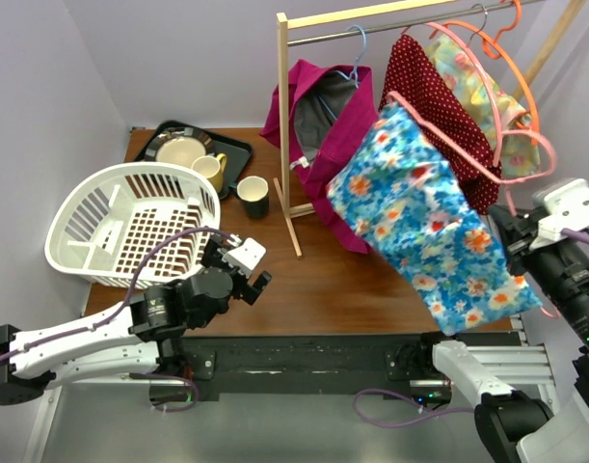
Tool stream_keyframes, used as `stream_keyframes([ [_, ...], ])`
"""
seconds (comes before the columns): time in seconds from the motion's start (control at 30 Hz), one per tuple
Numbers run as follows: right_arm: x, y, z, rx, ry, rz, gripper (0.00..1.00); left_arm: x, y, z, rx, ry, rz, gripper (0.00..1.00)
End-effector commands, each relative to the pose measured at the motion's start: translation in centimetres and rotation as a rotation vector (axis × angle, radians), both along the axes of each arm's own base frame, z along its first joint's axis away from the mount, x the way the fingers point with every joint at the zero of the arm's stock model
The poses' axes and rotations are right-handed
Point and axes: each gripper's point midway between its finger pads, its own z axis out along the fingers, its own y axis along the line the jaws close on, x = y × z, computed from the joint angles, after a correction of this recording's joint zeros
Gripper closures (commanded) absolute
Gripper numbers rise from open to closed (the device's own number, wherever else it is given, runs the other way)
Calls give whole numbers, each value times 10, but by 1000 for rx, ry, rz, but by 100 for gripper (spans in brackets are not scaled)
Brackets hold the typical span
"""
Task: Place the skirt on the hanger
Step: Hang the hanger with skirt onto the clothesline
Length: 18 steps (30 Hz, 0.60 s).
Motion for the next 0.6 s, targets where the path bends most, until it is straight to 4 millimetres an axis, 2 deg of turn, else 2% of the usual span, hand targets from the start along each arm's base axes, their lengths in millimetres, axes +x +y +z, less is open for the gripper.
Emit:
stream_keyframes([
  [0.0,0,-57,43,44,-174,-334,100,3,-1,12,-75,-22,18,0],
  [0.17,0,-75,40,10,-179,-434,100,1,0,11,-87,-24,7,0],
  [0.27,7,-86,38,-19,-170,-491,100,0,-1,7,-87,-16,0,0],
  [0.33,20,-88,33,-46,-141,-504,100,-1,0,5,-88,-14,0,0],
  [0.47,35,-82,28,-71,-114,-469,100,-2,1,8,-105,-19,-5,0],
  [0.57,34,-77,40,-56,-143,-438,100,-2,2,10,-120,-26,-9,0],
])
